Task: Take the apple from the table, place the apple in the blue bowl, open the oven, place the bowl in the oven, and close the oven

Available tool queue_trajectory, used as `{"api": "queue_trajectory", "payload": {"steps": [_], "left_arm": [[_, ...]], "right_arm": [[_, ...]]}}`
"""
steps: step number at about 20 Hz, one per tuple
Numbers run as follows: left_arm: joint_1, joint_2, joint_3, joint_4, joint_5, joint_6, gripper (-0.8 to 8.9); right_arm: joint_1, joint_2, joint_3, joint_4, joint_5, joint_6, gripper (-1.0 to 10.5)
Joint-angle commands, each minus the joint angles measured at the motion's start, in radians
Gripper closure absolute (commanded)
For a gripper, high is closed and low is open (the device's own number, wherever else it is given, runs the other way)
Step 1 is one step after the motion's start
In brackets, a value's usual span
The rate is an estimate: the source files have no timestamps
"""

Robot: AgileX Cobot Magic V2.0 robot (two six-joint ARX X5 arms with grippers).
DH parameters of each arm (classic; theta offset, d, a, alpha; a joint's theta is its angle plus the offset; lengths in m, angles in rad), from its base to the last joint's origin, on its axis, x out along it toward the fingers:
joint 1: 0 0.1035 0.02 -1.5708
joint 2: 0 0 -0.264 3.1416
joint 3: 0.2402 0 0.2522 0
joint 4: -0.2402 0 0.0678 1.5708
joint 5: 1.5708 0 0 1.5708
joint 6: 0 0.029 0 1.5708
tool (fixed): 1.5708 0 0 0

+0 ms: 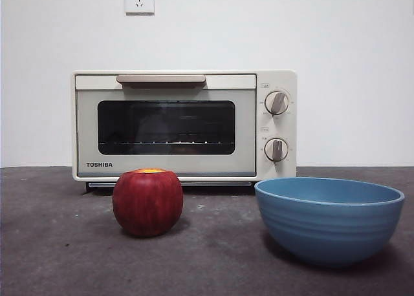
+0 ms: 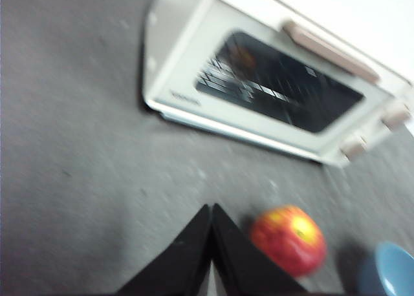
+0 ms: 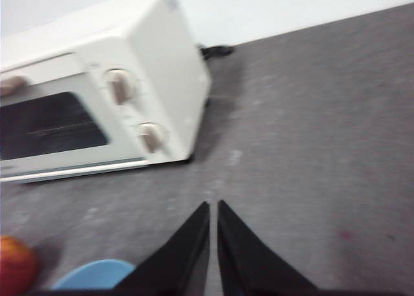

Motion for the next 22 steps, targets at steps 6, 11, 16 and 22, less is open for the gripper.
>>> {"api": "queue_trajectory", "payload": {"steps": [6,11,16,22], "left_arm": [[-0.003,0.229,0.232,-0.173,0.142,0.201,8.06],[-0.029,0.328,0.345,-0.286,0.185,0.278,8.06],[-0.085,0.383,0.403,-0.328,0.187,0.306,8.06],[-0.094,0.385,0.403,-0.332,0.187,0.306,8.06]], "right_arm": [[0.009,0.269,0.243,-0.128,-0.281,-0.12,9.4],[0.068,0.418,0.393,-0.274,-0.37,-0.234,9.4],[0.207,0.537,0.502,-0.393,-0.365,-0.317,9.4],[0.274,0.56,0.504,-0.366,-0.333,-0.315,6.4]]}}
